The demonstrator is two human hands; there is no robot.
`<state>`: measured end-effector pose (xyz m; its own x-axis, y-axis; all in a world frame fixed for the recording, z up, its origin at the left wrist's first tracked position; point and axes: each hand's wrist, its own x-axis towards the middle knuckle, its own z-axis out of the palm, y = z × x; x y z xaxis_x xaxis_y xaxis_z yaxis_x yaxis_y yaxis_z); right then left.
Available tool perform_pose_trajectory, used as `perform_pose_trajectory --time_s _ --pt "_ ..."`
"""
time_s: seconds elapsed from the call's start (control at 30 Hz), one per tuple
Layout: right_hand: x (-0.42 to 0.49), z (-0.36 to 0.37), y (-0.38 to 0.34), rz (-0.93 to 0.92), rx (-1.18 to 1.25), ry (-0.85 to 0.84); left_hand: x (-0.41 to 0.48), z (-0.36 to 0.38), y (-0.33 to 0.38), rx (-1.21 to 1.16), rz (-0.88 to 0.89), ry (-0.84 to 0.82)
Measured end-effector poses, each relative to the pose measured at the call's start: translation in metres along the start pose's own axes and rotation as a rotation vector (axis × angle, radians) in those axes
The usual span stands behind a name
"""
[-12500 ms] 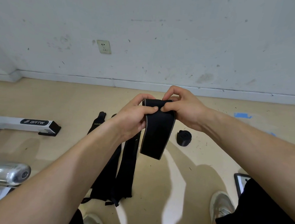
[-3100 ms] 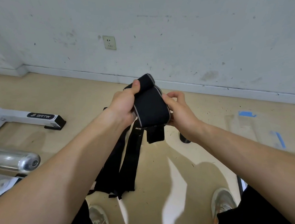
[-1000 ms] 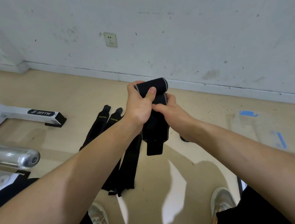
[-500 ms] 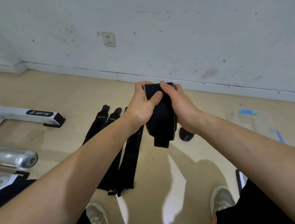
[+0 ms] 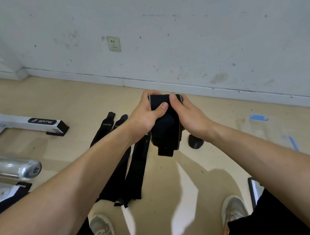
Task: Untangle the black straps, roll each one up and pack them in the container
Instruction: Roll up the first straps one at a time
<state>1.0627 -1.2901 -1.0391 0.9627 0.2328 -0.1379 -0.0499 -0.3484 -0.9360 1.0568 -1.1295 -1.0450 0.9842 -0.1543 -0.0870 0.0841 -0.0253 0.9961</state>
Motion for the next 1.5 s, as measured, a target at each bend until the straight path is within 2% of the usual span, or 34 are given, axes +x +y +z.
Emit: perform_pose_trajectory --time_s 0.07,0.2,0.3,0.43,0.57,0.7,0.77,0.93,1.07,1.13,1.37,1.5 --pt "0.000 -0.003 0.000 -0.016 -0.002 0.006 0.000 -0.001 0.000 -0.033 -0.021 -0.016" --pt "0.005 0.001 0.003 -0.022 0.145 0.016 0.002 -0.003 -0.003 -0.039 -0.020 0.006" --pt "0.010 0.005 0.007 0.001 0.211 0.009 0.001 -0.003 -0.003 -0.103 -0.092 0.015" --pt "0.012 0.008 0.011 0.009 0.201 0.022 -0.003 -0.002 0.000 -0.126 -0.138 -0.102" --pt "0.012 0.009 0.010 -0.014 0.214 0.035 -0.002 0.002 0.002 -0.179 -0.173 -0.066" --pt "0.009 0.008 0.009 -0.061 0.157 0.032 -0.003 0.004 0.010 -0.318 -0.297 -0.061" --pt "0.008 0.008 0.008 -0.082 0.130 0.019 -0.001 0.004 0.010 -0.310 -0.321 -0.038" --pt "0.006 0.009 0.004 -0.098 0.182 -0.023 0.000 0.002 0.007 -0.261 -0.261 0.060" --pt "0.004 0.012 0.005 0.042 0.403 -0.054 0.000 -0.001 0.008 -0.257 -0.189 0.128" --pt "0.002 0.015 0.007 0.063 0.377 -0.061 0.001 -0.002 0.008 -0.261 -0.144 0.136" --pt "0.010 0.011 0.010 0.013 0.364 -0.113 0.005 -0.007 -0.002 0.067 0.074 0.192" --pt "0.011 0.008 0.010 0.054 0.389 -0.114 0.005 -0.009 -0.004 0.132 0.104 0.152"
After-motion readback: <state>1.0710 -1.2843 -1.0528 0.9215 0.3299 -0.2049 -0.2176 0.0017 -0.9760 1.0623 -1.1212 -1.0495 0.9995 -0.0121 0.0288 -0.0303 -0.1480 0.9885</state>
